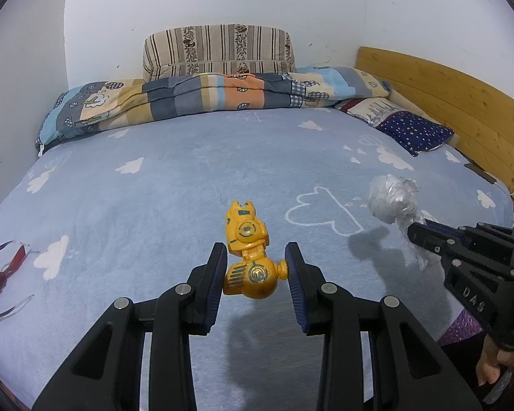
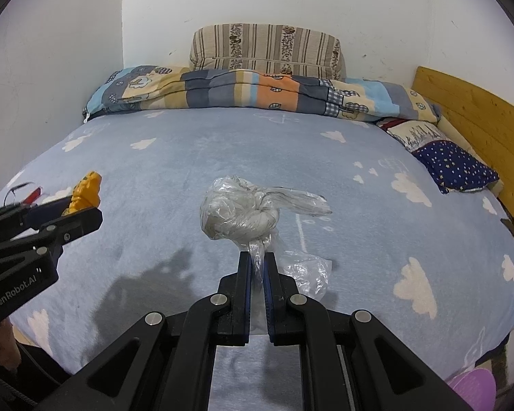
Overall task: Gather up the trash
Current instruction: 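Lift the plastic bag with the right gripper while left holds the yellow toy, then carry the plastic bag and yellow toy over the purple basket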
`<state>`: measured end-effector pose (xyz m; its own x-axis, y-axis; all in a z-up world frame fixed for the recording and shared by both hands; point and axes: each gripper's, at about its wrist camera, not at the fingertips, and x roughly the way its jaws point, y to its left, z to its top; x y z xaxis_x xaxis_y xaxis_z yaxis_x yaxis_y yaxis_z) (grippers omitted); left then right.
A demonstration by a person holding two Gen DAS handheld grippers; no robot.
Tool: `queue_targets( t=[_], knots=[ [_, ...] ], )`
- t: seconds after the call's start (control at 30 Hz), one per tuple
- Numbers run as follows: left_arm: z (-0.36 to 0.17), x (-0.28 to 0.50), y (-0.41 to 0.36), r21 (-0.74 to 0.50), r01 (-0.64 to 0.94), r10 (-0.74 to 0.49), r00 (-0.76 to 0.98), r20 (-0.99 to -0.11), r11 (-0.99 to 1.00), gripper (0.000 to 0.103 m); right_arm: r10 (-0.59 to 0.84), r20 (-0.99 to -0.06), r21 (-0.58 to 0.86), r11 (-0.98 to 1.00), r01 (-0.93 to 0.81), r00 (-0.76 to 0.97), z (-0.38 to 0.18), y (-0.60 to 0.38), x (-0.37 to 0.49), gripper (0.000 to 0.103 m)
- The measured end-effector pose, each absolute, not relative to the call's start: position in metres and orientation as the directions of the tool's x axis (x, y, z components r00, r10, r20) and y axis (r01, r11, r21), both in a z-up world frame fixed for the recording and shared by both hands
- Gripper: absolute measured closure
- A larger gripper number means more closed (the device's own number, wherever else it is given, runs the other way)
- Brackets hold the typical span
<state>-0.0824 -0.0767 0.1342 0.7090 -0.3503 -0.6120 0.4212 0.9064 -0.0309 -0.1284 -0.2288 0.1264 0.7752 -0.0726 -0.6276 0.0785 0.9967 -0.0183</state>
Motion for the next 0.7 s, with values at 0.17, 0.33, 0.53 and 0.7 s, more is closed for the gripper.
queue_targets(
  t=[0.17,0.33,0.53,0.7],
  knots=[
    [0.136,-0.086,-0.081,-0.020,0.442,-0.364,0.711,-0.601,0.897,0.069,-0.071,-0.621,0.015,0.995,0.103,0.781,0.134,-0.238,-0.132,0.096],
    [0.138,-0.093,-0.089,-0.013,0.476,-0.389,0.703,-0.595,0.879,0.069,-0.044,-0.629,0.084,0.989,0.124,0.776,0.140,-0.252,-0.146,0.096],
    [0.142,-0.104,-0.100,-0.032,0.509,-0.427,0.684,-0.591,0.860,0.069,-0.044,-0.618,0.118,0.982,0.148,0.785,0.156,-0.267,-0.175,0.096],
    [0.154,-0.126,-0.129,-0.051,0.595,-0.506,0.632,-0.587,0.802,0.069,-0.051,-0.602,0.160,0.970,0.183,0.797,0.171,-0.291,-0.213,0.096]
  ],
)
